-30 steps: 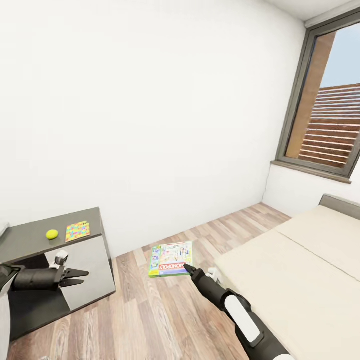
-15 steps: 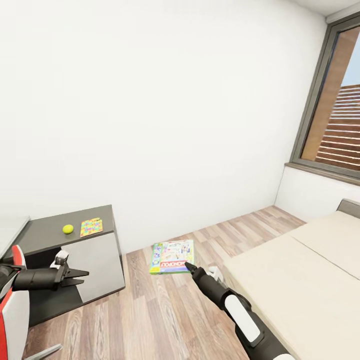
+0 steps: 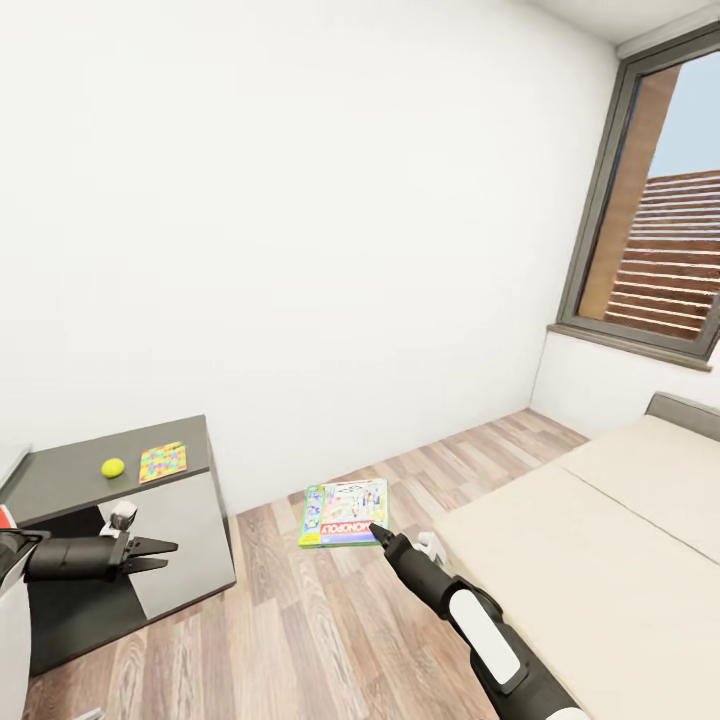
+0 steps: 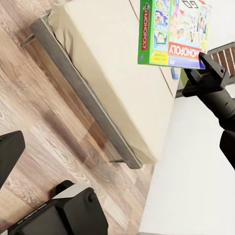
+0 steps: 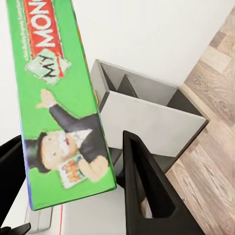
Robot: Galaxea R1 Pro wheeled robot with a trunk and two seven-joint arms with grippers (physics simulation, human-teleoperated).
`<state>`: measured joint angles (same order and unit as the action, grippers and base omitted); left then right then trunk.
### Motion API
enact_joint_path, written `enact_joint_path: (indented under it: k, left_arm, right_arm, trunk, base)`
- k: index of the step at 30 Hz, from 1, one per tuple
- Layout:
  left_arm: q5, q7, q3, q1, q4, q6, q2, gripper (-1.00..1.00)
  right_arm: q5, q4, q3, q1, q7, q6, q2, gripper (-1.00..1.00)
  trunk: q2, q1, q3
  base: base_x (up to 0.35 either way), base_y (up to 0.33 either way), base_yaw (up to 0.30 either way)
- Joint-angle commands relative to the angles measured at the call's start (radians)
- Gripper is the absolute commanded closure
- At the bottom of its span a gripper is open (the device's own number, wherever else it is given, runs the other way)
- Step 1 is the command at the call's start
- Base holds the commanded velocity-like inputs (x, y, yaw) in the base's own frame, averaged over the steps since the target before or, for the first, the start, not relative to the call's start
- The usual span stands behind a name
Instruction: Put all the toys in the child's room - the three board games (two on the bed and one on the table), the two jigsaw puzzles on the table, and the tennis ball on the table - inside the toy box on the table in the child's room.
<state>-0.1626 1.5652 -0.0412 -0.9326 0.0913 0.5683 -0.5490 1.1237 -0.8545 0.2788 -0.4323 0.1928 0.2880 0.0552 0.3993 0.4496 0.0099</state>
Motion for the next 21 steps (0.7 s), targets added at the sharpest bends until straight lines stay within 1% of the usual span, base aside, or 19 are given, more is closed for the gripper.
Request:
enact_joint_path:
  k: [1, 6, 16, 21]
  left_arm:
    - [-0.009, 0.006, -0.005, 0.0, 0.001, 0.01, 0.0, -1.0]
    - [-0.009, 0.006, -0.005, 0.0, 0.001, 0.006, 0.0, -1.0]
    - [-0.009, 0.006, -0.006, 0.0, 0.001, 0.005, 0.0, -1.0]
    - [-0.009, 0.006, -0.008, 0.0, 0.001, 0.006, 0.001, -1.0]
  right_arm:
    - [0.007, 0.0, 0.0, 0.0, 0.001, 0.003, 0.0, 1.0]
    - [0.007, 0.001, -0.001, 0.0, 0.001, 0.005, 0.0, 1.0]
    - [0.007, 0.0, -0.001, 0.0, 0.0, 0.002, 0.001, 1.0]
    - [0.006, -0.002, -0.001, 0.0, -0.002, 0.002, 0.001, 1.0]
  trunk:
    - [0.001, 0.0, 0.0]
    - [0.001, 0.0, 0.0]
    - [0.001, 0.0, 0.0]
    - [0.001, 0.0, 0.003]
  base:
    - [0.0, 0.0, -0.03]
    - [0.089, 0.0, -0.009]
    - [0.249, 0.0, 0.002]
    - [0.244, -0.08, 0.159]
